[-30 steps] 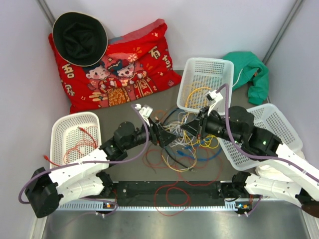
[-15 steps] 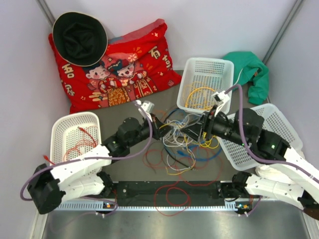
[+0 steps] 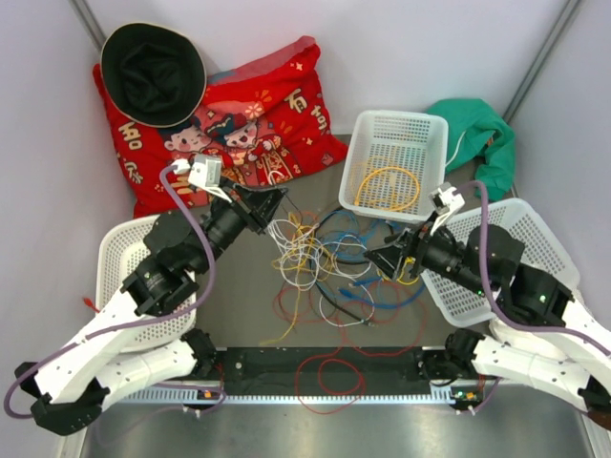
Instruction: Untangle the cables
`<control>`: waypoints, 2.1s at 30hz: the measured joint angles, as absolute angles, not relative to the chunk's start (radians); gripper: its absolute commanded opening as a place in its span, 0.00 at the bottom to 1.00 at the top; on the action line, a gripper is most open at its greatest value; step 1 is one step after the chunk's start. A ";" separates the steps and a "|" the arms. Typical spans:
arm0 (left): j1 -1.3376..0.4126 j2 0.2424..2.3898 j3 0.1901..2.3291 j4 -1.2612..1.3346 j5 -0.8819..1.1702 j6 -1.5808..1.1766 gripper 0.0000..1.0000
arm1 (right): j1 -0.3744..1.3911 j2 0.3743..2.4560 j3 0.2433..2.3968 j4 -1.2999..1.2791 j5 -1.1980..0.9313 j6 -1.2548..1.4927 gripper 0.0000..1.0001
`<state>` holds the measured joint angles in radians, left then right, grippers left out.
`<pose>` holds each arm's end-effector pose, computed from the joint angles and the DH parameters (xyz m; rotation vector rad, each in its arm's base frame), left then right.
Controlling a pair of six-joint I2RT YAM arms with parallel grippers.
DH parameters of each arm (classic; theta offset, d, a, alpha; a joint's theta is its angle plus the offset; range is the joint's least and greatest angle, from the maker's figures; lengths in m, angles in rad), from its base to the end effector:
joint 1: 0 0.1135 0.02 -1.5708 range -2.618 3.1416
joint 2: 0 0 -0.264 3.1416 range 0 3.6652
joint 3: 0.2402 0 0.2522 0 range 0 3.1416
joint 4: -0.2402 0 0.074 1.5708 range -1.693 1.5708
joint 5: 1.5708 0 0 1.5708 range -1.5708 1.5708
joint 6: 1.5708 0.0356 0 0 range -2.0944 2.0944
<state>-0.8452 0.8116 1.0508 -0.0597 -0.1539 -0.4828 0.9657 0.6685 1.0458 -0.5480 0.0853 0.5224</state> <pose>0.1165 -0.1232 0.4408 0.1306 1.4619 -0.9901 0.0744 0.1022 0.4046 -0.3421 1.8208 0.9981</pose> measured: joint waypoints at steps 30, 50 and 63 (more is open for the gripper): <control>-0.845 1.033 1.354 -0.205 -0.094 -0.492 0.00 | 0.966 0.977 1.135 -0.086 0.021 0.355 0.67; -0.845 0.954 1.235 -0.267 -0.240 -0.522 0.99 | 0.966 1.080 1.401 -0.212 0.213 0.250 0.00; -0.845 0.738 0.956 -0.344 -0.514 -0.608 0.99 | 0.966 1.054 1.771 -0.491 0.413 0.169 0.00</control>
<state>-0.8452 0.7380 0.9558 -0.3443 -0.5140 -0.6083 0.9661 1.0542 1.7706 -0.4911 0.4133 0.1688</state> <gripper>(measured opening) 0.981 0.008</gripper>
